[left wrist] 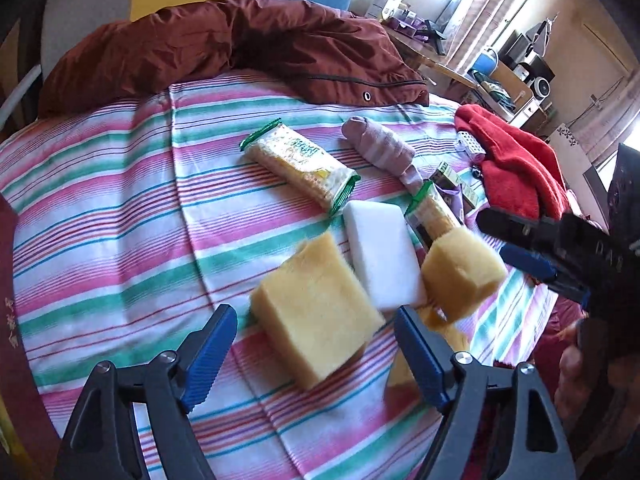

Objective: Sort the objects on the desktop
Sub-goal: 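Grasp a tan sponge with the left tool while the right tool grasps another tan sponge, then carry both sponges over the gold tray and open both tools to drop them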

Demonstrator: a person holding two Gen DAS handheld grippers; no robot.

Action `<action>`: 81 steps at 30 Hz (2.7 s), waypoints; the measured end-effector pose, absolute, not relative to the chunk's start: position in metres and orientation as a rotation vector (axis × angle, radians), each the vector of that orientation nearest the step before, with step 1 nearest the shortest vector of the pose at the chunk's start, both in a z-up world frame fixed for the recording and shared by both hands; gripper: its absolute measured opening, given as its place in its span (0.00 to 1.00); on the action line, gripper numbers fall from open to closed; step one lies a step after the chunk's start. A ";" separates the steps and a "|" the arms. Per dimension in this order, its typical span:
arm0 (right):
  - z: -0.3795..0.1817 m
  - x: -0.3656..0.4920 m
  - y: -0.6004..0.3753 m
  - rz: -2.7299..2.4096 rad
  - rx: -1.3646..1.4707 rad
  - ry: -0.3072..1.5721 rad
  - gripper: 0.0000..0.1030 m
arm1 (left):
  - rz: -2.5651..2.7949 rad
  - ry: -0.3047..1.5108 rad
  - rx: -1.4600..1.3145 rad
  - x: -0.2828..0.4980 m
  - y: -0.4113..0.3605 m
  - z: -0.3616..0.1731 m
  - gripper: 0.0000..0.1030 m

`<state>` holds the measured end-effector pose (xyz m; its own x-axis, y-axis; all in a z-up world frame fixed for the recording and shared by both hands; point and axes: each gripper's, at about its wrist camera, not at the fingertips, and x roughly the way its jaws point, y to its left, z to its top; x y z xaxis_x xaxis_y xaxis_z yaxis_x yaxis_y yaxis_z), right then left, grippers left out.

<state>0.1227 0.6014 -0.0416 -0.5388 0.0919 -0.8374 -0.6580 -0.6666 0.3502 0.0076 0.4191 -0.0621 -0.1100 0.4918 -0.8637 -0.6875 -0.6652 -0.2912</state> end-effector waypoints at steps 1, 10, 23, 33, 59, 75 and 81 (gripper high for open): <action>-0.042 0.122 0.601 2.225 -1.165 0.910 0.78 | 1.877 0.239 -1.352 0.007 0.423 -0.063 0.80; -0.037 0.126 0.604 2.215 -1.113 0.860 0.62 | 1.870 0.297 -1.379 -0.003 0.430 -0.087 0.76; -0.043 0.134 0.621 2.175 -1.051 1.025 0.61 | 1.823 0.279 -1.242 0.007 0.408 -0.081 0.54; -0.043 0.105 0.565 2.277 -1.295 0.628 0.51 | 1.868 0.261 -1.209 0.009 0.378 -0.072 0.54; 0.003 0.099 0.508 2.581 -1.167 0.537 0.31 | 2.081 0.153 -1.075 0.012 0.250 -0.014 0.54; 0.030 0.033 0.353 2.942 -1.306 0.371 0.31 | 2.282 0.018 -1.065 -0.008 0.139 0.008 0.54; 0.026 0.004 0.297 3.028 -1.414 0.346 0.31 | 2.414 -0.032 -1.073 -0.036 0.079 0.016 0.54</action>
